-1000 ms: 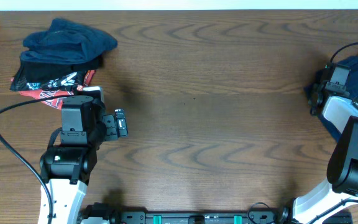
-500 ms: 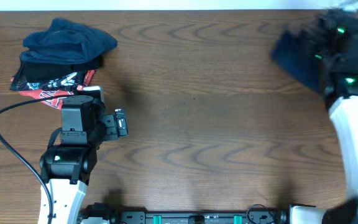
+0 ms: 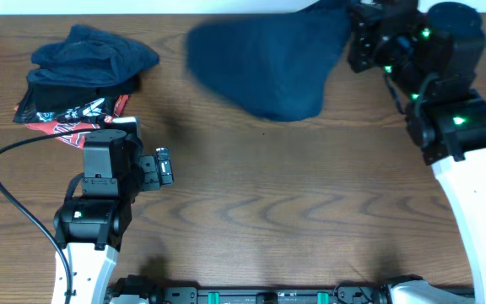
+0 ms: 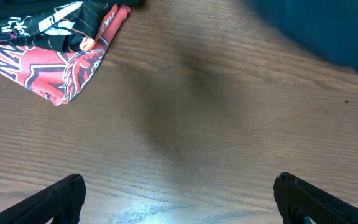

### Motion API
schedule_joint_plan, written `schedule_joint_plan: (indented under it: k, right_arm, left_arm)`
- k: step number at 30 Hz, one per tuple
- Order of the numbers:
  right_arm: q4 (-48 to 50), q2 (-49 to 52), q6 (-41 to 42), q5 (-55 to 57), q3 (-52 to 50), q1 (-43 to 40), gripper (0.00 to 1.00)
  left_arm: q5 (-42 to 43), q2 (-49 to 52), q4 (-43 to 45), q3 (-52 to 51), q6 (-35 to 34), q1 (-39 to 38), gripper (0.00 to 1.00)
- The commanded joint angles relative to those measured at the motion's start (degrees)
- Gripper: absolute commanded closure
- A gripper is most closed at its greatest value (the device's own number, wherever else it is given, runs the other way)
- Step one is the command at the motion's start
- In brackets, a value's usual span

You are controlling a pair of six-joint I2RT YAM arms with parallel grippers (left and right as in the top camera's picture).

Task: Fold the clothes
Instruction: 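Swing the lifted shorts left and lay them flat on the table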

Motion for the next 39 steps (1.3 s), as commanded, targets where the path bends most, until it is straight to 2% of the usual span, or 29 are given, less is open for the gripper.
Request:
schedule_joint_plan:
  k: [1,4,8,11,16,25,33,39]
  right_arm:
    - [-1.9,-1.4,0.6,11.6,1.9,-4.4,0.99]
    - [-3.5,-1.4,2.0,23.7,1.9,-7.6,0.99]
    - [-1.4,-1.2,1.9,26.7,1.9,-11.1,0.99]
    - [1.2,-1.1,1.8,23.7,1.9,-12.2,0.99]
    - [2.1,-1.1,-2.6,12.3,1.9,-11.4,0.99]
    - [-0.3,-4.6,-5.0,13.2,1.9,-11.2,0.99]
    - [-9.3,-8.8,-10.3,9.6,1.9,-11.2,0.99]
    - [-19.9,-8.8,-15.8,-7.6,1.9,-11.2,0.99]
  left_arm:
    - [0.1,-0.1,0.1,1.2,-0.5,0.3,0.02]
    - [0.1,-0.1,0.1,1.2,-0.5,0.3,0.02]
    - [0.1,-0.1,0.1,1.2,-0.5,0.3,0.02]
    - [0.1,-0.1,0.1,1.2,-0.5,0.3,0.02]
    - [0.1,-0.1,0.1,1.2,-0.5,0.3,0.02]
    - [0.1,-0.1,0.1,1.2,-0.5,0.3,0.02]
    - [0.1,-0.1,0.1,1.2,-0.5,0.3,0.02]
    - [0.1,-0.1,0.1,1.2,-0.5,0.3,0.02]
